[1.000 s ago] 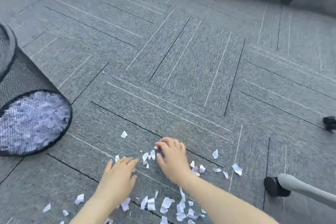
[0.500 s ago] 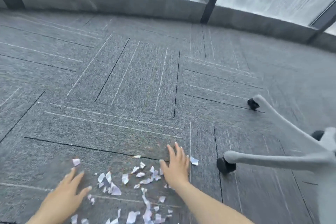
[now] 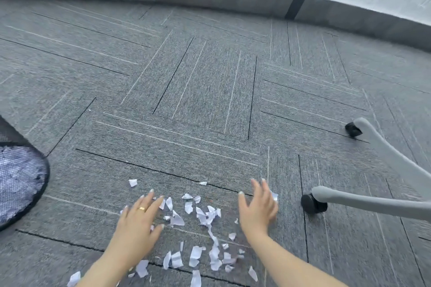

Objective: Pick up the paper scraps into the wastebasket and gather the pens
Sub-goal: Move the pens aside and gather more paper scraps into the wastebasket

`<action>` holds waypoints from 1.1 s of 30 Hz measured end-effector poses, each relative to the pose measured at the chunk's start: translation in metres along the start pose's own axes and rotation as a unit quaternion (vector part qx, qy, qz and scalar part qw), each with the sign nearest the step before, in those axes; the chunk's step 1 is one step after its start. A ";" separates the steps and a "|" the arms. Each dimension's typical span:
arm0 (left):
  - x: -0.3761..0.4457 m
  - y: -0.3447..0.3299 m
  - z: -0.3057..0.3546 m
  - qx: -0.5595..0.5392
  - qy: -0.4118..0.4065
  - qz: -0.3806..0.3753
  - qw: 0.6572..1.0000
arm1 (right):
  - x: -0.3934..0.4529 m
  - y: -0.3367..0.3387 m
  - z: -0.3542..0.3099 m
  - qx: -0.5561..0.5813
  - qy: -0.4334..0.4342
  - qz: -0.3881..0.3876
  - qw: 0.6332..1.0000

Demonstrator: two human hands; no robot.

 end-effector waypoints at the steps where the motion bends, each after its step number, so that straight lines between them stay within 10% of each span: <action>1: 0.003 -0.005 -0.001 0.001 0.012 -0.005 1.000 | 0.010 0.000 0.017 -0.009 -0.038 -0.008 0.999; 8: 0.022 -0.044 0.022 -0.063 0.033 -0.021 0.997 | -0.047 -0.038 -0.015 -0.029 0.161 -0.089 0.983; 14: -0.005 -0.069 0.030 -0.035 -0.110 -0.051 0.992 | -0.094 -0.059 -0.069 -0.095 0.362 -0.085 0.923; 23: -0.044 -0.076 -0.002 0.075 -0.185 0.122 0.972 | -0.077 -0.048 -0.108 -0.111 0.565 0.027 0.817; 27: -0.038 -0.059 0.012 0.061 -0.209 0.176 0.960 | -0.067 -0.047 -0.128 -0.170 0.572 -0.063 0.800; 33: -0.012 -0.023 -0.017 0.015 0.001 0.107 0.994 | -0.054 -0.033 -0.123 -0.012 0.376 -0.179 0.909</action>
Point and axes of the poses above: each hand's wrist, its own x-axis towards the middle knuckle, its own y-axis out of the back of the hand, z = x × y, the point moved 7 cm from there along x, towards the middle knuckle, and after that the axes turned 12 degrees about -x, right-handed, at the moved point
